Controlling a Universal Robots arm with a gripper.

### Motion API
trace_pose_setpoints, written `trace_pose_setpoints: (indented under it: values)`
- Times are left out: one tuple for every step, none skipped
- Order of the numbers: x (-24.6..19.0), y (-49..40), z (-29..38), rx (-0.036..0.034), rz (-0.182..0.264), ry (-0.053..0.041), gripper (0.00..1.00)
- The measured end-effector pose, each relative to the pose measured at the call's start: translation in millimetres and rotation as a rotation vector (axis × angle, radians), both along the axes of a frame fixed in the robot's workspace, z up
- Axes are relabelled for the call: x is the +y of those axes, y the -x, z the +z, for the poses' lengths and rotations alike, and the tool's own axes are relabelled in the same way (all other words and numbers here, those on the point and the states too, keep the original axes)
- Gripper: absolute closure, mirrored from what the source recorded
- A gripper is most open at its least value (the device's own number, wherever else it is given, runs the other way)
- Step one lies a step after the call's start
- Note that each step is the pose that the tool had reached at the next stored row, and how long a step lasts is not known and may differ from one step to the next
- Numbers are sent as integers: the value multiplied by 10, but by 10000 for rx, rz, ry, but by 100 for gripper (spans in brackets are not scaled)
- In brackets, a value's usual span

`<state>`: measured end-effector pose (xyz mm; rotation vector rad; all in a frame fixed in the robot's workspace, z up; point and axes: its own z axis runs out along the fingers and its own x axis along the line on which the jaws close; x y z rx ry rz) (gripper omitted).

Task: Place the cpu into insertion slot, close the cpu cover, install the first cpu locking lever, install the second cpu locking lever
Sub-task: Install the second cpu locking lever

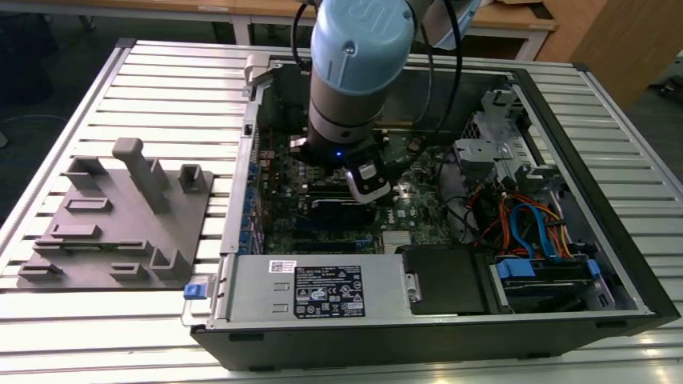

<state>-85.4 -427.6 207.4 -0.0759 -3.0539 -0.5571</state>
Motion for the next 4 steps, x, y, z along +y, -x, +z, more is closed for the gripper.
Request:
trace_pose_setpoints:
  values:
    - [0, -1, 0, 0, 1, 0, 90]
    - [0, -1, 0, 0, 0, 0, 90]
    - [0, -1, 0, 0, 0, 0, 90]
    - [0, -2, 0, 0, 1, 0, 90]
